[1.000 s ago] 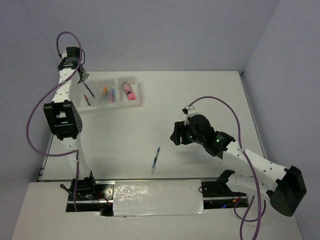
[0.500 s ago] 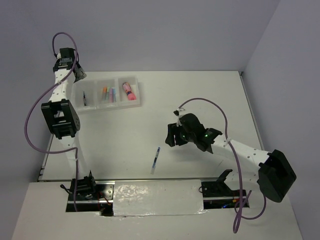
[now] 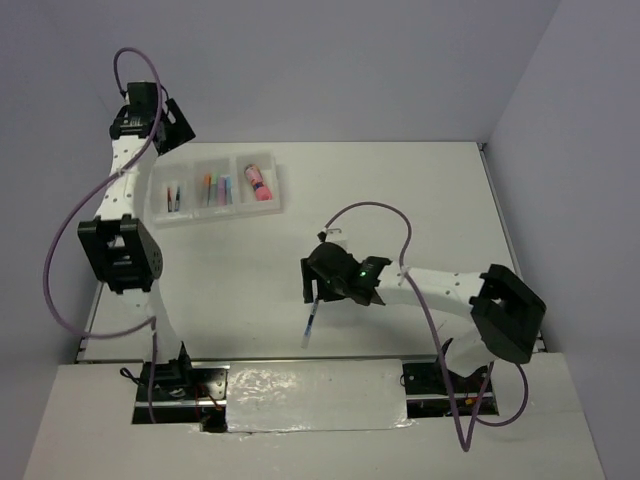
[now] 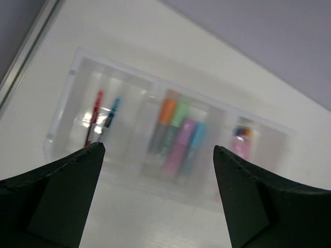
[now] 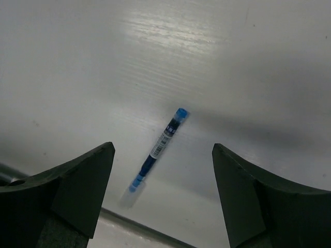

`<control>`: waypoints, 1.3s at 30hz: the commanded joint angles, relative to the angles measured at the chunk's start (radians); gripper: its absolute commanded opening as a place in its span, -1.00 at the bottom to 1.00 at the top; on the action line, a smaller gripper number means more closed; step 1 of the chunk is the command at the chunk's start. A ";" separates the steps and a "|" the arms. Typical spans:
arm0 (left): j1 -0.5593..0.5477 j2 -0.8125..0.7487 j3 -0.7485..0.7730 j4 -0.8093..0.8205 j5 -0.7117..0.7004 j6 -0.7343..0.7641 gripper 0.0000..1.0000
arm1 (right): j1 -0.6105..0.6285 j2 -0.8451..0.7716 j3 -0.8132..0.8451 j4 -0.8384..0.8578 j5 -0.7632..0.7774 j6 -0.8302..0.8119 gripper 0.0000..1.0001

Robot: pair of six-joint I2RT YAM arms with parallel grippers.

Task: Sort the stationery into containers
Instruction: Pick up the pen from the center of the board.

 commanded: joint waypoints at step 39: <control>-0.379 -1.006 -1.388 0.886 1.001 -0.317 0.99 | 0.185 -0.148 -0.105 0.384 0.051 -0.218 -1.00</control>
